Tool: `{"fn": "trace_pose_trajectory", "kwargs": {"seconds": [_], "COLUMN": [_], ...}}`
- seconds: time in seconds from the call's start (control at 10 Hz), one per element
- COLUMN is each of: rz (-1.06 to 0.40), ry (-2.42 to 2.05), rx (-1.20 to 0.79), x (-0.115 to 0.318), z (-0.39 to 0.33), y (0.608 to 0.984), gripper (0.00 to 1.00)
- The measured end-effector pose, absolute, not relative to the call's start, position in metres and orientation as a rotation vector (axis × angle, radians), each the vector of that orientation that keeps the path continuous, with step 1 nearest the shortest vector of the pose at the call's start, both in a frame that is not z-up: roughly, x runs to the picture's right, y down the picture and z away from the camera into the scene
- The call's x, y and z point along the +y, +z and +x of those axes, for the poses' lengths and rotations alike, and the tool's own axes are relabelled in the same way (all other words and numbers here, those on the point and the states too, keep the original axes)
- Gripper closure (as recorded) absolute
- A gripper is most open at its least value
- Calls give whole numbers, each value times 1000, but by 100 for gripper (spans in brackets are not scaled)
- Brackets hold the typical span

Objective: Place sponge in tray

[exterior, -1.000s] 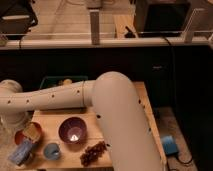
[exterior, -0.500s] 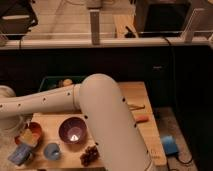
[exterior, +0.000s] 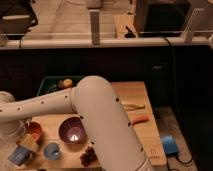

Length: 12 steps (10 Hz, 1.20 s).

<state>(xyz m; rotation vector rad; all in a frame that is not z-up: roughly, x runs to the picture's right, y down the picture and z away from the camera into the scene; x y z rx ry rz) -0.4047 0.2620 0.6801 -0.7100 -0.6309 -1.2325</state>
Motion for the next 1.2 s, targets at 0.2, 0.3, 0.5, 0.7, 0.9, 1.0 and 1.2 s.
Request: {"fn": "trace_pose_trajectory", "kwargs": {"seconds": [0.2, 0.3, 0.5, 0.7, 0.9, 1.0, 1.2], "rz": [-708, -708, -706, -692, -665, -649, -622], "ry": [-1218, -1211, -1204, -1197, -1181, -1170, -1151], "rx": [-626, -624, -619, -603, -587, -588, -598], "x": [263, 263, 263, 253, 234, 220, 203], "z": [-402, -400, -399, -393, -386, -383, -382], "y": [685, 686, 688, 691, 689, 693, 700], "gripper": [49, 59, 74, 70, 68, 68, 68]}}
